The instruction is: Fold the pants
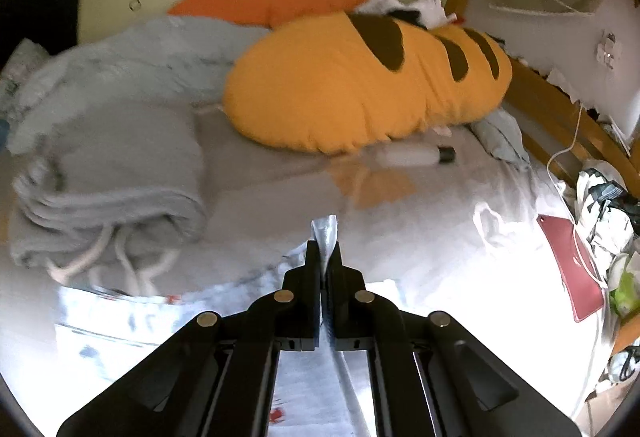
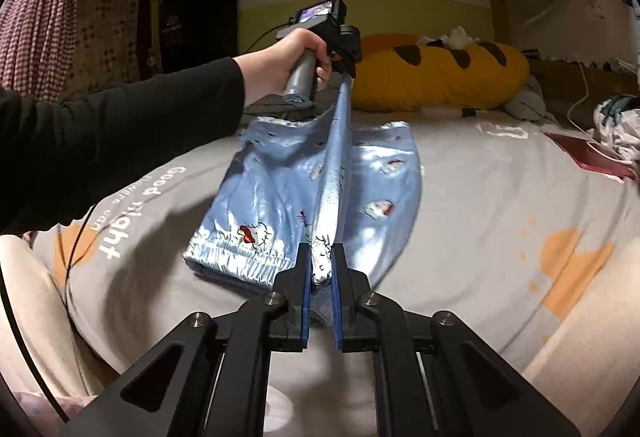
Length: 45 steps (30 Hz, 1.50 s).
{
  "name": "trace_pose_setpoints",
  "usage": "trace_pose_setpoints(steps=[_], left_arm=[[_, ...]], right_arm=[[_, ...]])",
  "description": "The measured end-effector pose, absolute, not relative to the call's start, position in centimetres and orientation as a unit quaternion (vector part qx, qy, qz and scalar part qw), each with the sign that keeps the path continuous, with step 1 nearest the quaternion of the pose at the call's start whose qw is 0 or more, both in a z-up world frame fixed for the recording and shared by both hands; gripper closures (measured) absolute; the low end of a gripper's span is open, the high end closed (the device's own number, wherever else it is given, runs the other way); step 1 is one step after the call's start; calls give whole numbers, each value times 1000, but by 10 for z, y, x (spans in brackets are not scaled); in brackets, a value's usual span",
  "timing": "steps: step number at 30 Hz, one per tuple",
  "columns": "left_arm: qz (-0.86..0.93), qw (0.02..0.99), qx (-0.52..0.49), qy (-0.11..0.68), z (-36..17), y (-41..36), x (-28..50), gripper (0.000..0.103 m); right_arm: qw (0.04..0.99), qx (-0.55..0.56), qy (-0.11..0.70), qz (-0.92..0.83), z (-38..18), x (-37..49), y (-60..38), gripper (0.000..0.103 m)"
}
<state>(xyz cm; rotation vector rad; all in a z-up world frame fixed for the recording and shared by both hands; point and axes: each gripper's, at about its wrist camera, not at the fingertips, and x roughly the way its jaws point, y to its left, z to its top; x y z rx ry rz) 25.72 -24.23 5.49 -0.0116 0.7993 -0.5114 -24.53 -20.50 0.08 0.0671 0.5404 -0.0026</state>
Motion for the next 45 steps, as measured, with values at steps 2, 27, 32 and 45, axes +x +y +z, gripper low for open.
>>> trace_pose_setpoints(steps=[2,27,32,45], left_arm=[[-251,887,3,388,48,-257,257,101],[-264,874,29,407,18,-312,256,67],[-261,891,47,369,33,-302,245,50],[-223,936,98,255,78,-209,144,49]], right_arm=[[961,38,275,-7,-3,-244,-209,95],[950,64,305,-30,-19,-240,-214,85],[952,62,297,-48,-16,-240,-220,59],[956,54,279,-65,-5,-237,-226,59]])
